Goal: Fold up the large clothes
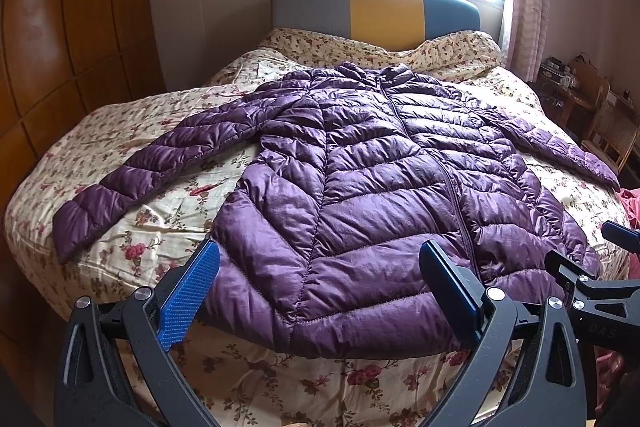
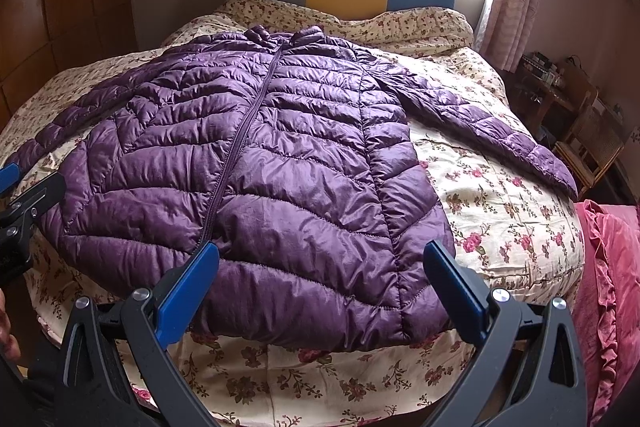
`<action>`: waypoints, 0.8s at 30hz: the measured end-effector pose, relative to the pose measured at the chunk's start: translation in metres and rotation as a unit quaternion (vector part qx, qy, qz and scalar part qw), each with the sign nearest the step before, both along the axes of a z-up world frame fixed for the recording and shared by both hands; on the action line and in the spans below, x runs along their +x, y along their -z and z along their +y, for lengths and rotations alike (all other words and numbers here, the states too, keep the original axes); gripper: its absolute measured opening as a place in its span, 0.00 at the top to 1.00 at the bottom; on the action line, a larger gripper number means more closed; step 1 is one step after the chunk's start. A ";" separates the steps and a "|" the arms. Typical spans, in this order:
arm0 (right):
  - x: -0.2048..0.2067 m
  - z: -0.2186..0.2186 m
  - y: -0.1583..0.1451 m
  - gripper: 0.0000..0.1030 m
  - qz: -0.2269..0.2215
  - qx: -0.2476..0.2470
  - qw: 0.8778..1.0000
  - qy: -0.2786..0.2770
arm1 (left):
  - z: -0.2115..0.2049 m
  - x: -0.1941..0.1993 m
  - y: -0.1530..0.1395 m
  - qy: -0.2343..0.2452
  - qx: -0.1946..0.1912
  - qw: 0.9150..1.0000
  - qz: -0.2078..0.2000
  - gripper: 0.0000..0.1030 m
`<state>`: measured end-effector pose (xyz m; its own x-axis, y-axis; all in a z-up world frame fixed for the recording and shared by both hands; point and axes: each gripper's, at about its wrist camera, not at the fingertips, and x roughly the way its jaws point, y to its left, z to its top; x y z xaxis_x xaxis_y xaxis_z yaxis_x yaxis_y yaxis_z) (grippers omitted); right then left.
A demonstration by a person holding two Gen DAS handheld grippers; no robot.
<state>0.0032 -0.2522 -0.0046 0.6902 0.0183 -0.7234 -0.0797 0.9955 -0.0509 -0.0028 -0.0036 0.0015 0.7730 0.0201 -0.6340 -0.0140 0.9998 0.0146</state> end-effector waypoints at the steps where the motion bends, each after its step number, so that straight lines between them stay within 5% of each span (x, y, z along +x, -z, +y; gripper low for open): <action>1: 0.000 0.001 0.000 0.02 -0.001 -0.001 1.000 0.000 | 0.000 0.000 0.000 0.000 0.000 1.000 0.000 0.04; 24: -0.001 0.002 -0.002 0.02 -0.006 -0.008 1.000 -0.006 | 0.002 0.003 0.003 -0.003 -0.005 1.000 0.010 0.04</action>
<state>0.0026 -0.2498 -0.0024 0.6992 0.0152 -0.7148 -0.0900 0.9937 -0.0669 0.0001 -0.0013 -0.0018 0.7606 0.0177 -0.6490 -0.0195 0.9998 0.0044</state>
